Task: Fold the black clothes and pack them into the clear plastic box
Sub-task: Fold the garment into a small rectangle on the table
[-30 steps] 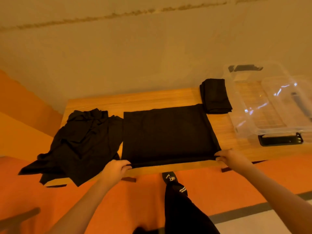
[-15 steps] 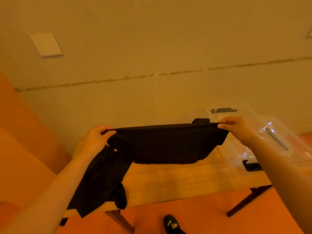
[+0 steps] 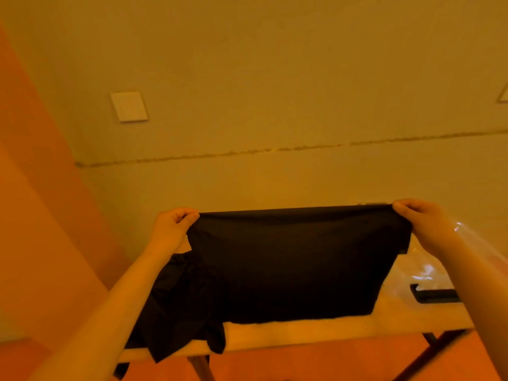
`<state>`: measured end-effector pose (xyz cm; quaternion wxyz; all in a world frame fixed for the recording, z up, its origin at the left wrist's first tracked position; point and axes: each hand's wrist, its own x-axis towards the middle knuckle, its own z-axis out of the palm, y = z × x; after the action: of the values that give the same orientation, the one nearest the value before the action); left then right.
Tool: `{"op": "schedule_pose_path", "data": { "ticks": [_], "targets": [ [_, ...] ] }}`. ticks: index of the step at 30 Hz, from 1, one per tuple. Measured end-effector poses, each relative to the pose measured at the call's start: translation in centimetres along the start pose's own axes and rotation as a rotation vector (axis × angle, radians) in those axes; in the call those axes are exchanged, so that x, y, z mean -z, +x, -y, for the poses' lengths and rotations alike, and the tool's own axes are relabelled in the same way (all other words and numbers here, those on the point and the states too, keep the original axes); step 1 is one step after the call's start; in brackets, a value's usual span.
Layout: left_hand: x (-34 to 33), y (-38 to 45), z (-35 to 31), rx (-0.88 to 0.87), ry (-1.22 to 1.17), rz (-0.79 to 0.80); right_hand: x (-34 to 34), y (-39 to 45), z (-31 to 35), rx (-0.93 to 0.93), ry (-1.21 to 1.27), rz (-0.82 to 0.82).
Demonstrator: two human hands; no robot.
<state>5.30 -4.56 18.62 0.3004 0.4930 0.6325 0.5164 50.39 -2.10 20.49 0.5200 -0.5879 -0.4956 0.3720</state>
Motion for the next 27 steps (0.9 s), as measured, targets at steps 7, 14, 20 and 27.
{"op": "schedule_pose_path", "data": {
  "ticks": [7, 14, 20, 27],
  "targets": [
    [-2.1, 4.5, 4.8, 0.184, 0.098, 0.08, -3.4, 5.7, -4.4, -0.144, -0.177, 0.202],
    [-9.3, 14.3, 15.5, 0.449, 0.342, 0.214, -11.7, 20.0, -16.8, -0.186, -0.644, 0.429],
    [-15.2, 17.9, 22.5, 0.188, 0.806, 0.113, -18.6, 25.0, -24.0, 0.027, -1.246, 0.431],
    [-22.6, 12.0, 24.7, 0.033, 1.101, 0.464, -22.0, 18.2, -28.4, 0.136, -1.229, 0.645]
  ]
}}
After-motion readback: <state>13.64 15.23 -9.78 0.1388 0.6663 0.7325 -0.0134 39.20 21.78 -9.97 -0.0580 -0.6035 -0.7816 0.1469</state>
